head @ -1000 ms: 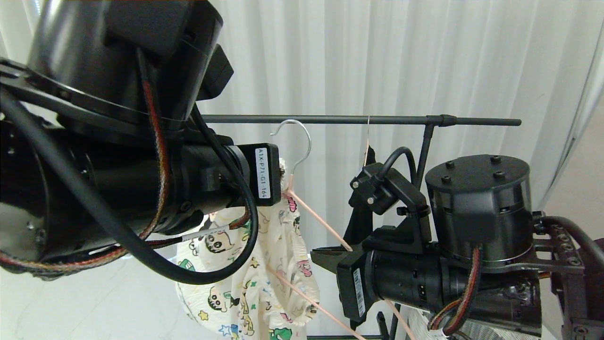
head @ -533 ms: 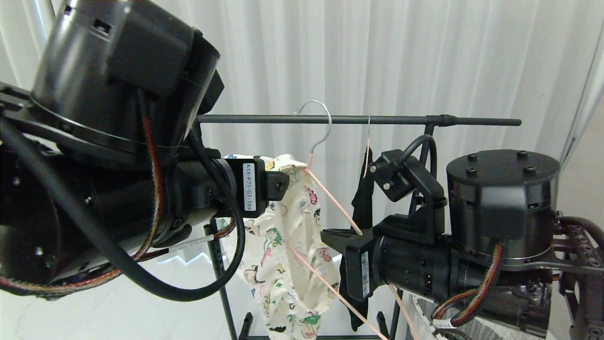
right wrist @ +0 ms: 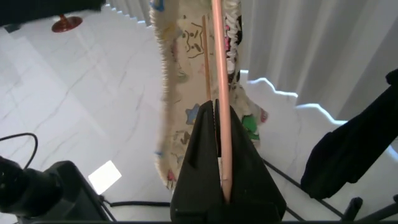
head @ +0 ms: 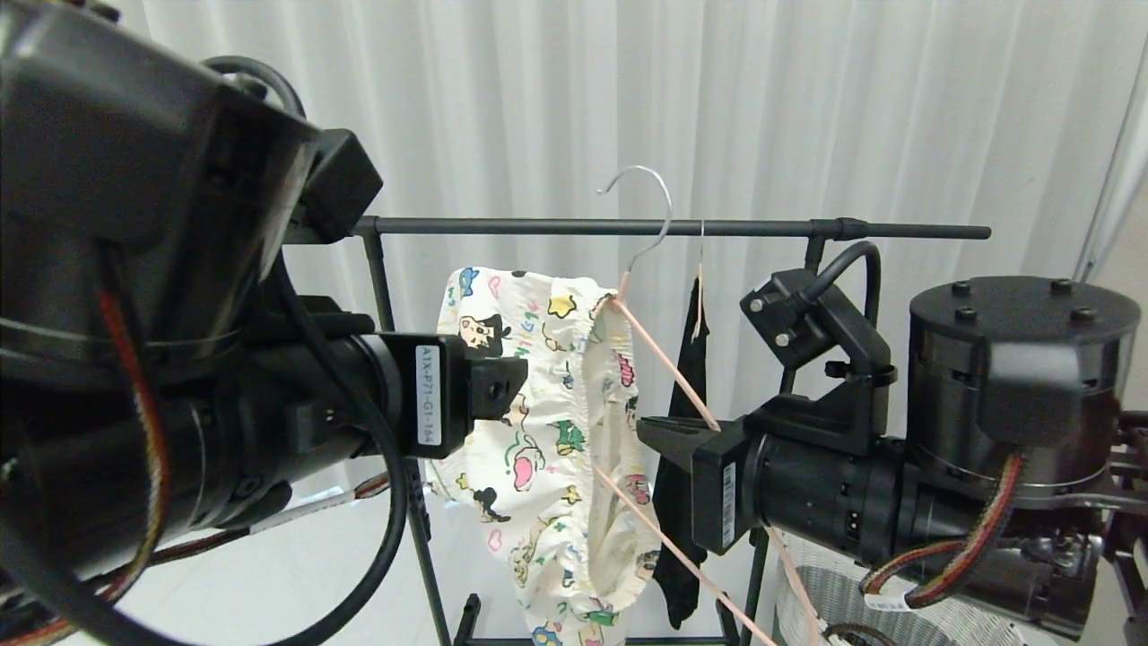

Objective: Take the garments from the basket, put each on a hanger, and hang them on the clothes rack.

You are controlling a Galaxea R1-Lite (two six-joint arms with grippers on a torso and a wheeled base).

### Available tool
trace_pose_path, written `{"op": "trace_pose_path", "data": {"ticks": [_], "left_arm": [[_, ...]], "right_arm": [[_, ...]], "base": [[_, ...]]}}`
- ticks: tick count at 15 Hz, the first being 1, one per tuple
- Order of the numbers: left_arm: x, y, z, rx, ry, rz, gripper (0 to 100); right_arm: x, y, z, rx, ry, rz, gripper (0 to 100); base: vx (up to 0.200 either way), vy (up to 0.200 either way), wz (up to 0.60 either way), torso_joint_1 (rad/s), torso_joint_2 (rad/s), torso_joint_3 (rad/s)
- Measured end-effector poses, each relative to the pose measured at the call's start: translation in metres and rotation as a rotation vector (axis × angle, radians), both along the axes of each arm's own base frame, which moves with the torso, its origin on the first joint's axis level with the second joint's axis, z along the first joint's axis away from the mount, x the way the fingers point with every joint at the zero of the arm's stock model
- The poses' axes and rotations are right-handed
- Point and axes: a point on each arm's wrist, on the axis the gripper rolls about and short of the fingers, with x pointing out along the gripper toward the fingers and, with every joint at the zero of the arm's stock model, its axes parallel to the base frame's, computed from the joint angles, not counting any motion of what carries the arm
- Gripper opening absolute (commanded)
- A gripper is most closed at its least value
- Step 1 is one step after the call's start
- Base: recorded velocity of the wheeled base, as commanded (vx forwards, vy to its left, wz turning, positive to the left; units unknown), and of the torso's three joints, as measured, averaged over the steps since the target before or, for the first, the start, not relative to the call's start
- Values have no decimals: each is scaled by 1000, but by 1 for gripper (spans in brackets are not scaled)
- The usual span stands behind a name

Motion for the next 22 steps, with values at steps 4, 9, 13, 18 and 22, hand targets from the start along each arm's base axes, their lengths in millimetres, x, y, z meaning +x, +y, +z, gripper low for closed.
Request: {"op": "trace_pose_path", "data": {"ticks": [4,9,13,18,22], "left_arm": [[-35,19,-13,60,-27,-140,100],[-59,47,-37,70,-91,-504,100],[-65,63,-62,109,-162,-891,100],[-50,48,-67,91,-206,-972,100],[-46,39,-91,147,-143,-1121,100]], "right_arm": [[-10,-19,-7,-30,3,16,0],[-37,-52,-28,-162,-23,222,0],[-58,-77,-37,-235,-126,366,0],[-71,-84,-42,-264,-188,461,0],[-80,-80,-42,-260,-196,513,0]], "base": [[0,0,0,0,0,0],[0,0,0,0,0,0],[0,0,0,0,0,0],[0,0,0,0,0,0],[0,0,0,0,0,0]]}}
